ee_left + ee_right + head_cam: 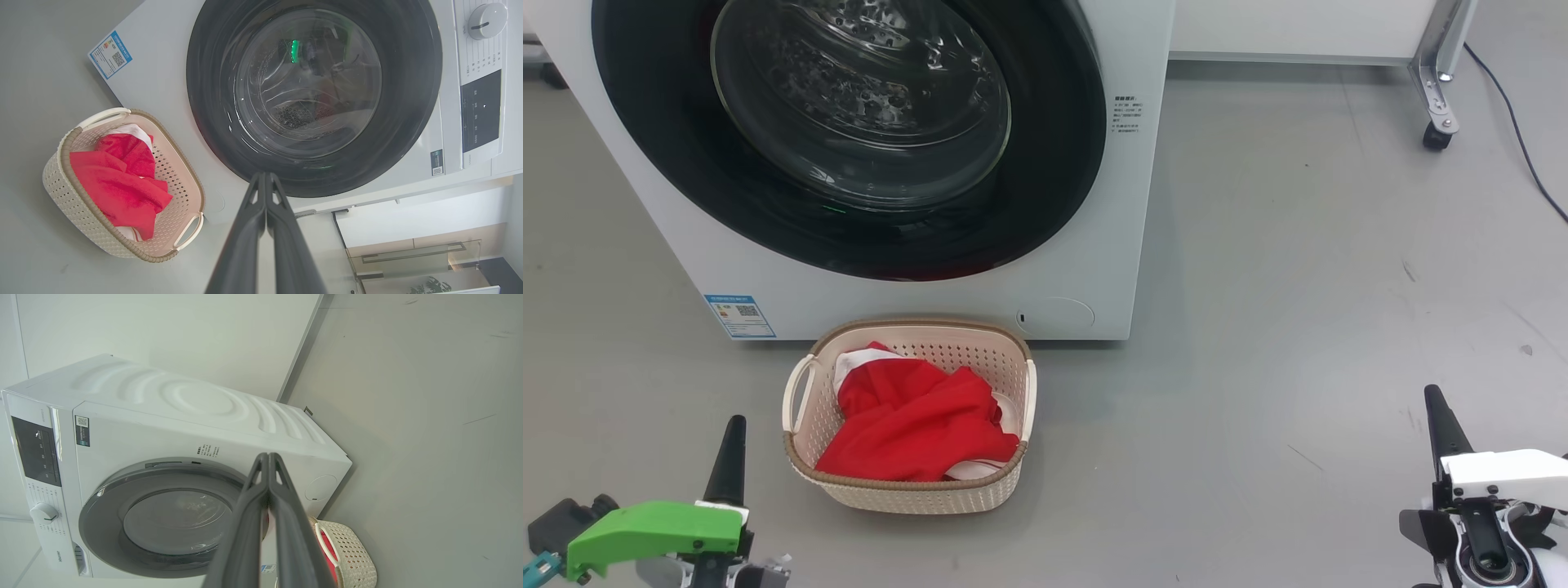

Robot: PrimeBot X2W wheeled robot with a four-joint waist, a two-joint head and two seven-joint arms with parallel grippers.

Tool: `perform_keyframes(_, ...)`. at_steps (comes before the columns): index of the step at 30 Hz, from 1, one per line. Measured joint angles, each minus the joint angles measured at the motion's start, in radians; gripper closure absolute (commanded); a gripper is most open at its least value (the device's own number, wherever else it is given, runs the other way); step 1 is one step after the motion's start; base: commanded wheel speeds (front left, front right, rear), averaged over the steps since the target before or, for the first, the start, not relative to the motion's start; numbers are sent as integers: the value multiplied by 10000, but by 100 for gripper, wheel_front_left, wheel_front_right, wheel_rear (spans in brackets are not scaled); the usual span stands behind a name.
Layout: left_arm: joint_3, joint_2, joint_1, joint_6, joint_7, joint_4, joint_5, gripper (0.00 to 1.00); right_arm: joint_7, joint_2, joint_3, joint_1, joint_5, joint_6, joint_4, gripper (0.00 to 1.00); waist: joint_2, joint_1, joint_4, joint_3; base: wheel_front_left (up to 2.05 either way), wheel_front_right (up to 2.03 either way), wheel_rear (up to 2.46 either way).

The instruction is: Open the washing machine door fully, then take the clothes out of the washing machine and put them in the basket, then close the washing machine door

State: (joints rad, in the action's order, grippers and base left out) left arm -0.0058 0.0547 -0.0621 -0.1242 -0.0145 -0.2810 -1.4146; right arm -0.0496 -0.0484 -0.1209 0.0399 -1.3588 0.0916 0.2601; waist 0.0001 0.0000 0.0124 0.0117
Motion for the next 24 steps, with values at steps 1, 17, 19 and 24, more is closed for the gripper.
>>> perform_keyframes(1, 17, 0, 0, 0, -42, 0, -84, 100, -65, 2, -13, 11, -117, 35, 10, 100, 0, 0, -7, -5, 0, 0, 0)
perform_keyframes(17, 353, 2, -4, 0, -477, 0, -1827, 100, -558, 75, -188, 162, -1933, 219, 146, 100, -1, 0, -106, -77, 0, 0, 0)
perform_keyframes(19, 387, 4, -5, 0, -564, 0, -1994, 100, -612, 88, -207, 185, -2161, 236, 171, 100, 0, 0, -119, -86, 0, 0, 0)
perform_keyframes(24, 412, 4, -7, 0, -596, 0, -2282, 100, -681, 90, -230, 201, -2364, 301, 192, 100, 0, 0, -125, -91, 0, 0, 0)
